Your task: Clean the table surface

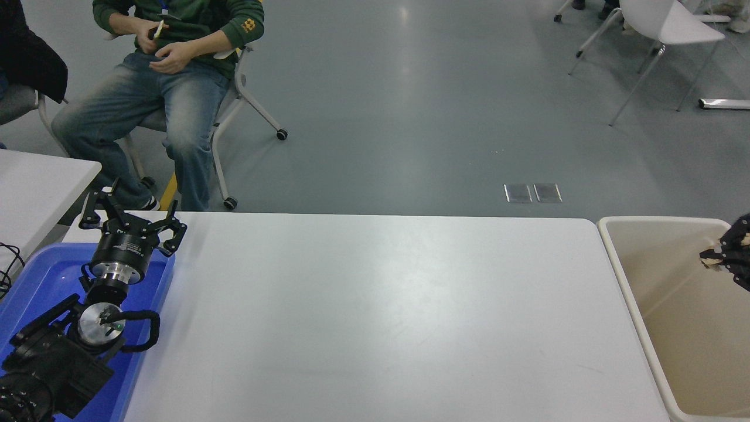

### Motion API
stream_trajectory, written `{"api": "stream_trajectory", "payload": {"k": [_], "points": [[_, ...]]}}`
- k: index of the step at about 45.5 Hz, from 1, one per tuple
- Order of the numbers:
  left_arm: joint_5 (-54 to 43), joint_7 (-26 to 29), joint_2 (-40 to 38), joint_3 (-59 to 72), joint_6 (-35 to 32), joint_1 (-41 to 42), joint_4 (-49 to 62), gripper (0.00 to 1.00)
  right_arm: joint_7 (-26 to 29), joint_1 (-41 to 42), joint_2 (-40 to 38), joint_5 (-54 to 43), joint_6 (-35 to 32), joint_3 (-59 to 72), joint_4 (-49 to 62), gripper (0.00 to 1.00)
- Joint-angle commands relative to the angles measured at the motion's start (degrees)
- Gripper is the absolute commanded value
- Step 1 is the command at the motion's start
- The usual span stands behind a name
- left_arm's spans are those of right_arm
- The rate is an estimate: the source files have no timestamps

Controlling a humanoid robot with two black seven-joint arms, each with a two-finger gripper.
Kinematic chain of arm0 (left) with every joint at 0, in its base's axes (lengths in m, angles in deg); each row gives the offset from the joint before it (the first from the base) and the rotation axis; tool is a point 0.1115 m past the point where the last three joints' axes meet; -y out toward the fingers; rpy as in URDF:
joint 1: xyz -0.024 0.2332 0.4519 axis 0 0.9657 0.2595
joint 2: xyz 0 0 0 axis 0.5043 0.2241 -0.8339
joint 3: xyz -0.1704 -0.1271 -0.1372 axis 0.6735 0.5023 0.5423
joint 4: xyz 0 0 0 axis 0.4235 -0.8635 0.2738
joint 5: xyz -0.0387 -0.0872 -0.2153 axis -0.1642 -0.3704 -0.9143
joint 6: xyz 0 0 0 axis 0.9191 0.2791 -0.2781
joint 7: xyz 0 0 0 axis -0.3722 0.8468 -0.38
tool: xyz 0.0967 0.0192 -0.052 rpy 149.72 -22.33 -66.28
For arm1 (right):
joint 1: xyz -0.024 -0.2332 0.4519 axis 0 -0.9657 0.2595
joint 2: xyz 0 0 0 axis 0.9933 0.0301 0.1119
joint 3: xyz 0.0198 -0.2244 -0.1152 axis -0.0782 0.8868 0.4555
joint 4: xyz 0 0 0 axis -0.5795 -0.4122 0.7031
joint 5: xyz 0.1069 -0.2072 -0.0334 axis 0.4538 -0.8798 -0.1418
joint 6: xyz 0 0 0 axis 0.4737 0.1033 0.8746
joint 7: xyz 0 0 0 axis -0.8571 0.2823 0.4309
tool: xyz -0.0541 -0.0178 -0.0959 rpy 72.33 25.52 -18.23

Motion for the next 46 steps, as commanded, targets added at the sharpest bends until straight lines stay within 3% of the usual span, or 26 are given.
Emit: {"api": "stream_trajectory", "payload": {"k": [1, 14, 33, 46], "points": [[-0.02, 0.0, 0.0, 0.0, 0.0, -0.03, 0.0, 1.0, -2.8, -0.75, 7.47, -6.27, -0.25, 0.26, 13.71, 0.0], [-0.02, 0.0, 0.0, 0.0, 0.0, -0.03, 0.0, 1.0, -5.0, -0.66, 16.52, -10.23, -0.08, 1.57, 26.63, 0.0], [-0.02, 0.0, 0.0, 0.0, 0.0, -0.03, 0.0, 1.0, -15.98, 3.91, 29.7, -10.4, 0.18, 18.62, 47.37, 0.0], [-0.02, 0.0, 0.0, 0.0, 0.0, -0.03, 0.0, 1.0, -19.59, 4.61, 33.57, -10.32, 0.8, 26.62, 51.6, 0.0]]}}
